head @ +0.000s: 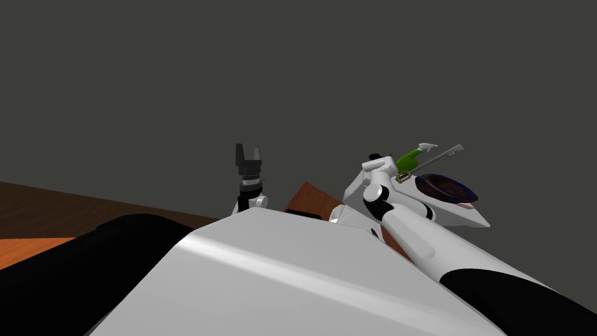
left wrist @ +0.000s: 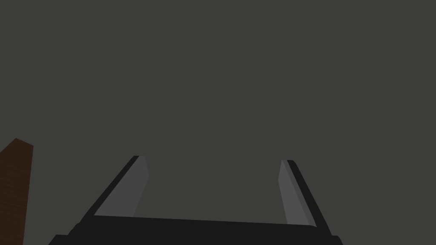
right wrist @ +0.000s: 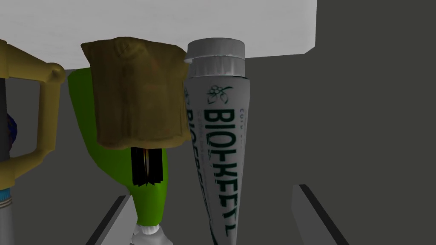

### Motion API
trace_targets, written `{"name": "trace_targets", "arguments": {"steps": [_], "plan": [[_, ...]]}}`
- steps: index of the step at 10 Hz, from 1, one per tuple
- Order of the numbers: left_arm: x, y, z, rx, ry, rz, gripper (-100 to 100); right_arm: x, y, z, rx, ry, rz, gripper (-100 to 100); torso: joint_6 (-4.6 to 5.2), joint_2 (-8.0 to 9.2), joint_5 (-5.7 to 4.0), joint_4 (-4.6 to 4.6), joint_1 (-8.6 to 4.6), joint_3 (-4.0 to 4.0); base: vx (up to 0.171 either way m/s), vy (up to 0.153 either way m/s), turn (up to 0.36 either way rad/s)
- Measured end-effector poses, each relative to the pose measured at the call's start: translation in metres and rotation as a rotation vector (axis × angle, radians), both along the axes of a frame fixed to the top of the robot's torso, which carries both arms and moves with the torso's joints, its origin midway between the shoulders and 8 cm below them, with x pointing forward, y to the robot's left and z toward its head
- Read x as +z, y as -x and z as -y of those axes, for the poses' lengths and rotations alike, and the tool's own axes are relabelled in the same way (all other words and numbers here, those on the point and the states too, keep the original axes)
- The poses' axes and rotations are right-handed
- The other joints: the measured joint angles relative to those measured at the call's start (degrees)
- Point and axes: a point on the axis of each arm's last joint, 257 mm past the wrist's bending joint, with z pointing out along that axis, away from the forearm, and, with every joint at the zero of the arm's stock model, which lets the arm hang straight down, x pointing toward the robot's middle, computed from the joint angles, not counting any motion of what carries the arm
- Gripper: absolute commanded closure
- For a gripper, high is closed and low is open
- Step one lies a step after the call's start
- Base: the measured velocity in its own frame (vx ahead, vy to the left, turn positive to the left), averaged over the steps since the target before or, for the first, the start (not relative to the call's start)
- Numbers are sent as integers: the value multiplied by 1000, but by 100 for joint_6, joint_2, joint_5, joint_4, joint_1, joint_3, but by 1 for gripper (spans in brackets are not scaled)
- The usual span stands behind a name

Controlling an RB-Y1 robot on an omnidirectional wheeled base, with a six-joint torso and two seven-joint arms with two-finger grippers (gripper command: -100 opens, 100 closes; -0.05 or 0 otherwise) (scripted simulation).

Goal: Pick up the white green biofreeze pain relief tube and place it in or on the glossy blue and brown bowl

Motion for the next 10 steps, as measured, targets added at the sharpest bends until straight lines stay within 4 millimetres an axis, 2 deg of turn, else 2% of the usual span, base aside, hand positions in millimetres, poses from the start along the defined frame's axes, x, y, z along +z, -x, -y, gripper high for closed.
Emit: {"name": "trace_targets", "arguments": {"steps": [6,7,10], "plan": [[0,0,0,0,0,0,0,0,2,0,-38,2,4,-100,1,1,1,0,5,0,-21,-52,53],[0,0,0,0,0,0,0,-1,2,0,-41,0,6,100,1,-4,4,-1,21,-2,0,0,0],[0,0,0,0,0,0,0,0,1,0,-40,0,6,100,7,-2,3,-1,19,-1,2,1,7]]}}
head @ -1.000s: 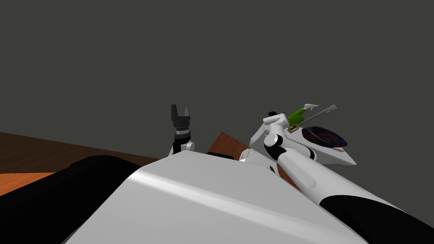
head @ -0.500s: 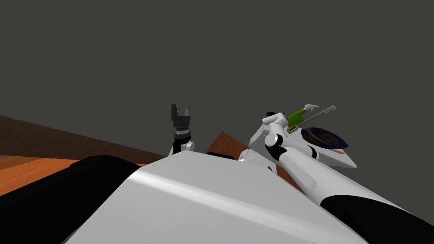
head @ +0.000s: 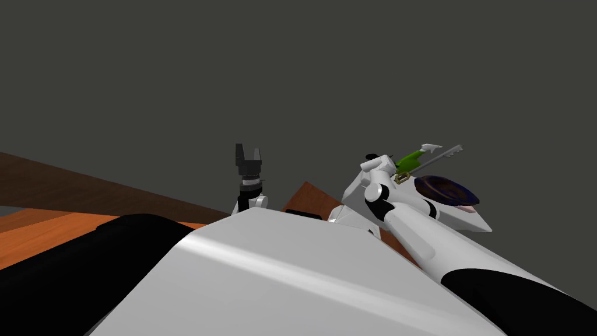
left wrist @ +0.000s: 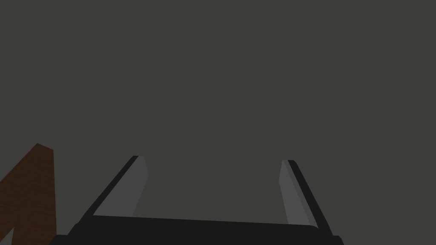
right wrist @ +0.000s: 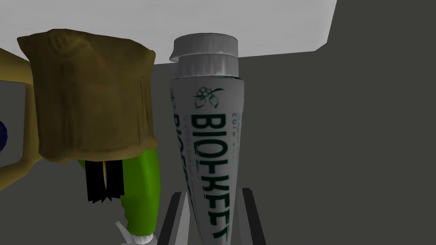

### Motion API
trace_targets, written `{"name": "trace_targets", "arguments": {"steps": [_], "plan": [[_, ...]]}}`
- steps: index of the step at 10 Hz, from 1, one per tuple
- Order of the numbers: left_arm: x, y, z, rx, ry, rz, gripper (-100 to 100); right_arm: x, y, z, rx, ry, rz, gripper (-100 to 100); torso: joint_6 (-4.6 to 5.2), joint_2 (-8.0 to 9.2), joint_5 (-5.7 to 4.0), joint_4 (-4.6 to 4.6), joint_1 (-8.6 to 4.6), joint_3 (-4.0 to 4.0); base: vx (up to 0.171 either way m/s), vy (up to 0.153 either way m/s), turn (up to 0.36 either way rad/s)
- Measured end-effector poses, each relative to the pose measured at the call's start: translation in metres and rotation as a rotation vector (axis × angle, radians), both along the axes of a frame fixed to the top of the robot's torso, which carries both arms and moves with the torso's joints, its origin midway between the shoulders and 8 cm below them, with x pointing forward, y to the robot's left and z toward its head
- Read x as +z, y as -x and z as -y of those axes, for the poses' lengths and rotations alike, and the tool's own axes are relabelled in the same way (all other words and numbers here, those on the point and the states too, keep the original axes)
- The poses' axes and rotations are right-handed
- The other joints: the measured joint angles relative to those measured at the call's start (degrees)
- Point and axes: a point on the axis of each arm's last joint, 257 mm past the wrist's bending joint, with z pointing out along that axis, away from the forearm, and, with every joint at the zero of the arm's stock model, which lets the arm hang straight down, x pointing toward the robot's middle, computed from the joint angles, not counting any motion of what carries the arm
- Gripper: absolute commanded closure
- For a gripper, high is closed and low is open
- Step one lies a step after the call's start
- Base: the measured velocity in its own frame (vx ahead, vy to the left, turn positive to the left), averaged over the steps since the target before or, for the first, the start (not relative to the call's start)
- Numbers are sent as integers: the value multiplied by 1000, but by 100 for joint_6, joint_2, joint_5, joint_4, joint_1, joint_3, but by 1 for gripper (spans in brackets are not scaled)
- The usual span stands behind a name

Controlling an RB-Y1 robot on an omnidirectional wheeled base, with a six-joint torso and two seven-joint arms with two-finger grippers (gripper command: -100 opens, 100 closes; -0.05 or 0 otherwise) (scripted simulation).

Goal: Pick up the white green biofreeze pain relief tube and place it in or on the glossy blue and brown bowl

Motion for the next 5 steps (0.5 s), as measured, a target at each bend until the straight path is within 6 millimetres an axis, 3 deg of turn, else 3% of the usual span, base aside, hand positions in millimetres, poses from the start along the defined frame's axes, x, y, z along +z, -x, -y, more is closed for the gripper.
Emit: {"name": "trace_targets", "arguments": {"steps": [1,2,3,5], "plan": [[0,0,0,0,0,0,0,0,0,0,0,0,0,100,0,0,0,0,0,0,0,0,0],[0,0,0,0,0,0,0,0,0,0,0,0,0,0,0,0,0,0,0,0,0,0,0],[0,0,0,0,0,0,0,0,0,0,0,0,0,100,0,0,0,0,0,0,11,37,-67],[0,0,0,0,0,0,0,1,-1,0,11,-3,1,100,10,-3,0,-4,16,-3,27,66,-103]]}}
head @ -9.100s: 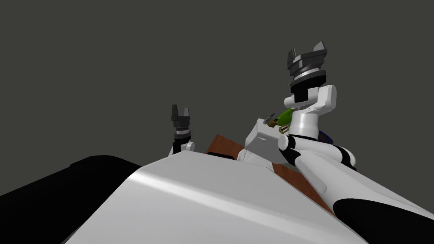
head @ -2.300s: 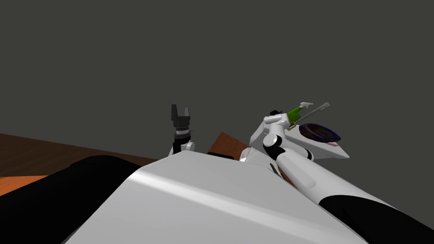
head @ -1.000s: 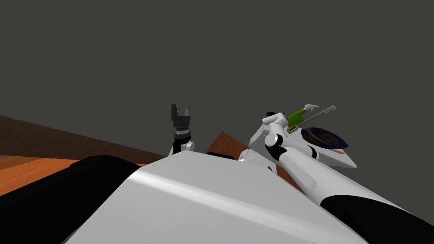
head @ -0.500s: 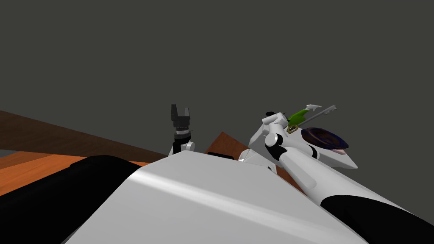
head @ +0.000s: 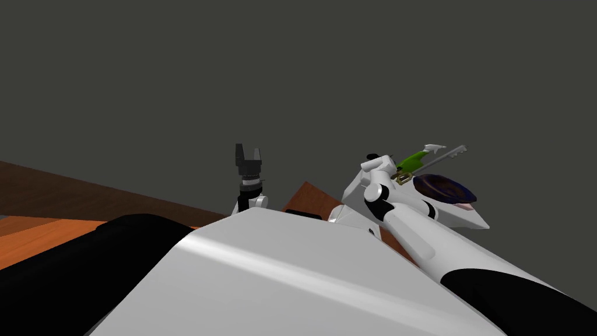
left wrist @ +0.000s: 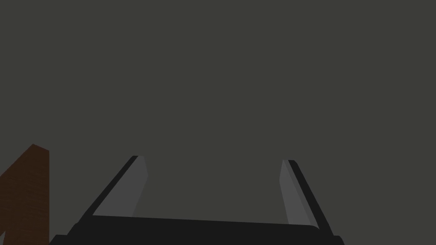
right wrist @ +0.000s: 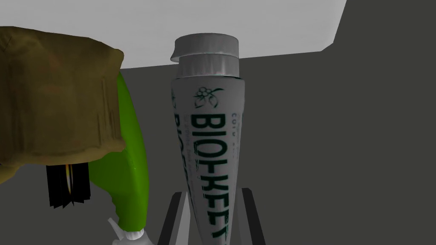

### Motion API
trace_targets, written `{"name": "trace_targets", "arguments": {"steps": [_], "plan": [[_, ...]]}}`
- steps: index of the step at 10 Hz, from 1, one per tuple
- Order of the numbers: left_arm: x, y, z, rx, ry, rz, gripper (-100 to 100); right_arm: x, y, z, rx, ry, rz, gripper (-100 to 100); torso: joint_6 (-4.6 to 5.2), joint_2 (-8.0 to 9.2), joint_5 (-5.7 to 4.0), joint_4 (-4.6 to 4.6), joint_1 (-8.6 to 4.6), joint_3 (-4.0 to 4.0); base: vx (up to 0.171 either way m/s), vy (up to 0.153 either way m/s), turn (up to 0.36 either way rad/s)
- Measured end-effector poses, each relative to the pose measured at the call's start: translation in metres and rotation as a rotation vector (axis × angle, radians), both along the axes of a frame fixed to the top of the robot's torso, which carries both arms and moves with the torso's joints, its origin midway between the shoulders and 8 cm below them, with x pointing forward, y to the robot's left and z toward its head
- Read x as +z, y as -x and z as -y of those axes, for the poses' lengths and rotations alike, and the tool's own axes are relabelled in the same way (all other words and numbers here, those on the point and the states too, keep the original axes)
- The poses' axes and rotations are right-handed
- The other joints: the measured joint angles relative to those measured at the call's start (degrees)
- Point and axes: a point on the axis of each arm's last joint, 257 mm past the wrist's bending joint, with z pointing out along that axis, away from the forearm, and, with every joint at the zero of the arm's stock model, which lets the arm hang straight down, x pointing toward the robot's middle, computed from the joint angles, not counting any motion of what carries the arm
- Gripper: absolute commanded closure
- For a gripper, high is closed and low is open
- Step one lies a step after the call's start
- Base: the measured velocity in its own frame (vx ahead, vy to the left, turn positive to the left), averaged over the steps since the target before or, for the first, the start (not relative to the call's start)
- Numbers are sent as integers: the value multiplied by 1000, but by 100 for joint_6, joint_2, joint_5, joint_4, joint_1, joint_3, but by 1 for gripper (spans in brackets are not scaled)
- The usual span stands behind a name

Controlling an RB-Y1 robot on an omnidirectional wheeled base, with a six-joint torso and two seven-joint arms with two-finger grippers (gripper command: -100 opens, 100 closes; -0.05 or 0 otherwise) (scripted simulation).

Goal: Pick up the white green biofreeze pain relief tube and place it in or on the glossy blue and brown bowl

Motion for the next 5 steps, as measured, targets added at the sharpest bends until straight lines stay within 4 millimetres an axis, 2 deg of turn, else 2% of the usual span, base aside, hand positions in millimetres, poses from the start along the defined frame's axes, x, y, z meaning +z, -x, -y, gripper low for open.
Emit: {"name": "trace_targets", "arguments": {"steps": [5], "plan": [[0,0,0,0,0,0,0,-1,0,1,29,0,-5,100,-8,-5,-1,-4,5,-5,24,63,-55]]}}
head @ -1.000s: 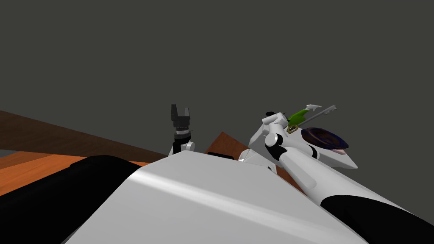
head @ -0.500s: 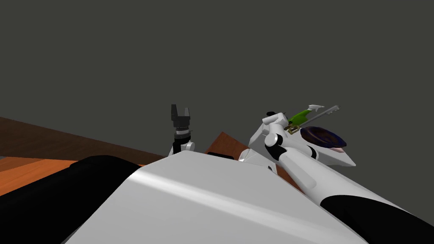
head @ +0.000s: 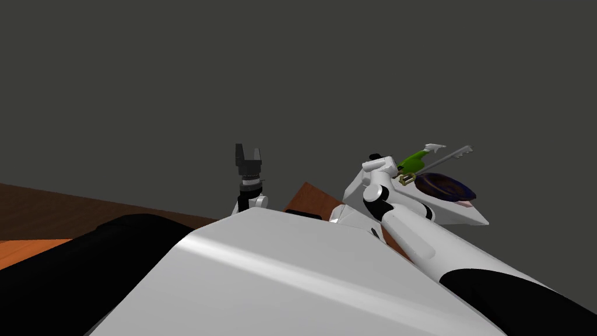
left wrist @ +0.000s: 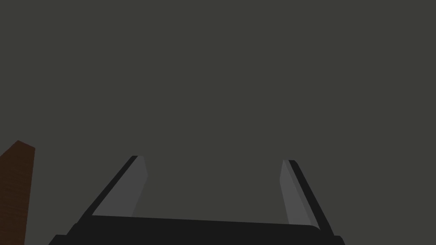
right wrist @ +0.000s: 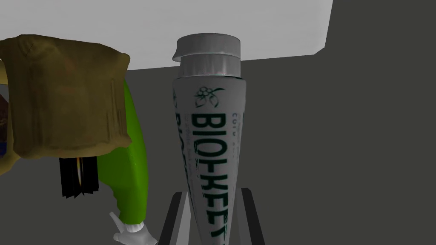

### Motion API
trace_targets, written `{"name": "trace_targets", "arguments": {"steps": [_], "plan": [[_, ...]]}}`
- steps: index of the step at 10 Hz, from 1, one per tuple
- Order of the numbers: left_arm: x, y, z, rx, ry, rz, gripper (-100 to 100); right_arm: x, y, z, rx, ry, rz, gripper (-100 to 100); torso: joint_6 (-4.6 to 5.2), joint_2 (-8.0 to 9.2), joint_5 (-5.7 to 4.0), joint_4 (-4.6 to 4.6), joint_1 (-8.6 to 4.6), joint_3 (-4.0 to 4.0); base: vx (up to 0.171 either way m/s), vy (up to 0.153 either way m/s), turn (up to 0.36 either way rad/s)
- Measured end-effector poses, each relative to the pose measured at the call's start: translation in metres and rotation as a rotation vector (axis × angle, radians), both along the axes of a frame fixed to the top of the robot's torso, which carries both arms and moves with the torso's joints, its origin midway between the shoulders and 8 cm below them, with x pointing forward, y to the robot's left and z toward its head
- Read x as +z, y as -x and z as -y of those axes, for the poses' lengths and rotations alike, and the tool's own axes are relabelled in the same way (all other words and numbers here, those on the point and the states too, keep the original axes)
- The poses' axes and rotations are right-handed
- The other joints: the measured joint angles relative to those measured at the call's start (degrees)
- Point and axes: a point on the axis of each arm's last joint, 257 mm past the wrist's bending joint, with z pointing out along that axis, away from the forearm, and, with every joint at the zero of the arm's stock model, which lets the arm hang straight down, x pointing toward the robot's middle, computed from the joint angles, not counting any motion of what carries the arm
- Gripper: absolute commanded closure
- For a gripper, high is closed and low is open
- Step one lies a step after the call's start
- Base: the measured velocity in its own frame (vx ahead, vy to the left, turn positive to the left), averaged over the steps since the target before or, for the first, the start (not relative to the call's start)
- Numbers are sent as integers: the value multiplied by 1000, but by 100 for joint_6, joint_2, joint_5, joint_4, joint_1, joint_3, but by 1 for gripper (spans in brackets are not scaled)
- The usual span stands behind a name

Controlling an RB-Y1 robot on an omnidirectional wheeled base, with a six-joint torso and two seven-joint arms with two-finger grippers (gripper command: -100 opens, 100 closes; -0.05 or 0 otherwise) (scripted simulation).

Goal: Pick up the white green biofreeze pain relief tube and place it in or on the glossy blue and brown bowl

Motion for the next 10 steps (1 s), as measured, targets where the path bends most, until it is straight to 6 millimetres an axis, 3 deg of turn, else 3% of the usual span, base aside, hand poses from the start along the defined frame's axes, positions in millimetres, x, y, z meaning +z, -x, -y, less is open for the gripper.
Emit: {"name": "trace_targets", "arguments": {"steps": [2,3,4,5,7,9,10], "plan": [[0,0,0,0,0,0,0,0,0,1,11,2,0,100,2,3,1,1,-2,2,11,38,-38],[0,0,0,0,0,0,0,0,0,1,12,3,-1,0,-1,6,1,2,-10,4,0,0,0],[0,0,0,0,0,0,0,0,0,1,12,3,-1,100,0,8,-1,3,-16,5,-149,72,61],[0,0,0,0,0,0,0,19,-1,3,16,29,18,100,-3,55,7,14,9,31,-145,53,26],[0,0,0,0,0,0,0,29,-5,6,23,63,17,100,3,50,7,16,-5,32,-77,25,28],[0,0,0,0,0,0,0,59,-14,9,37,124,47,100,-5,57,14,20,9,37,-68,25,30],[0,0,0,0,0,0,0,63,-14,10,40,128,57,100,1,45,11,16,1,30,-68,17,24]]}}
